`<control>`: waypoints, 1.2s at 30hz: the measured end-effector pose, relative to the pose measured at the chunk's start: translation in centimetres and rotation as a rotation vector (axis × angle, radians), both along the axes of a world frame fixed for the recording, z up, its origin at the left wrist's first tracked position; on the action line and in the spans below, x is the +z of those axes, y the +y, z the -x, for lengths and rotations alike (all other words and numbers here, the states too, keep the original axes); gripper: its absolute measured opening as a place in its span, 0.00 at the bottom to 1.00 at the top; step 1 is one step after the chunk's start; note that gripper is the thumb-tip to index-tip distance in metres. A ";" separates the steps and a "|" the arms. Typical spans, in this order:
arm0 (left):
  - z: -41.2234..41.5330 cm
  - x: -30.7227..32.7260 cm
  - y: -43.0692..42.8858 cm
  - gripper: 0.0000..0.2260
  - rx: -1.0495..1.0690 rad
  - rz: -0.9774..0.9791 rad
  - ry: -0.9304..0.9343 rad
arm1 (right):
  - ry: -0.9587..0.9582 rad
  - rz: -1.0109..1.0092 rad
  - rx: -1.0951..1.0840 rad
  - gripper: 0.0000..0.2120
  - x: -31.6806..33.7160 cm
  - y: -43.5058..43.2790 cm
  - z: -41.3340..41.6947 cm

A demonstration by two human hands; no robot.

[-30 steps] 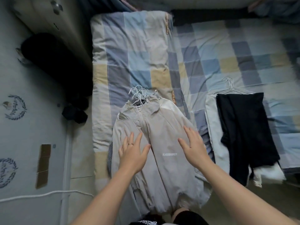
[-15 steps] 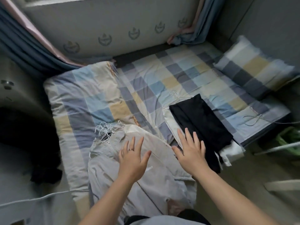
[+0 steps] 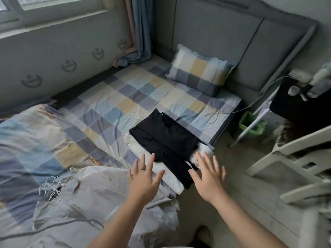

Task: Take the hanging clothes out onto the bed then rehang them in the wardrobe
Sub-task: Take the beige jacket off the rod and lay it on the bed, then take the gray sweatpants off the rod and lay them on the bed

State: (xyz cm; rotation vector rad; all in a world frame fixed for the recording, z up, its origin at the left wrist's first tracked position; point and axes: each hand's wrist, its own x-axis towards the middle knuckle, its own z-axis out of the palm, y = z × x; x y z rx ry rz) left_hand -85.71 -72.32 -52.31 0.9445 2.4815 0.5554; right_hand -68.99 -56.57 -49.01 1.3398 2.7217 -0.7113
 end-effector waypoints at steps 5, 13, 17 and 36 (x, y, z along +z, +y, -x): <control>-7.3 1.0 9.6 0.32 -0.104 0.020 0.035 | 0.034 -0.010 -0.100 0.31 0.2 8.3 -8.3; -19.1 3.2 26.5 0.30 -0.427 0.005 0.080 | 0.055 -0.039 -0.358 0.31 2.4 19.5 -23.6; -25.0 4.0 34.2 0.30 -0.626 -0.011 0.118 | 0.063 -0.074 -0.528 0.31 3.1 22.4 -31.2; -56.9 13.0 67.2 0.34 -1.708 -0.385 0.146 | -0.091 -0.405 -1.290 0.31 9.9 36.3 -55.9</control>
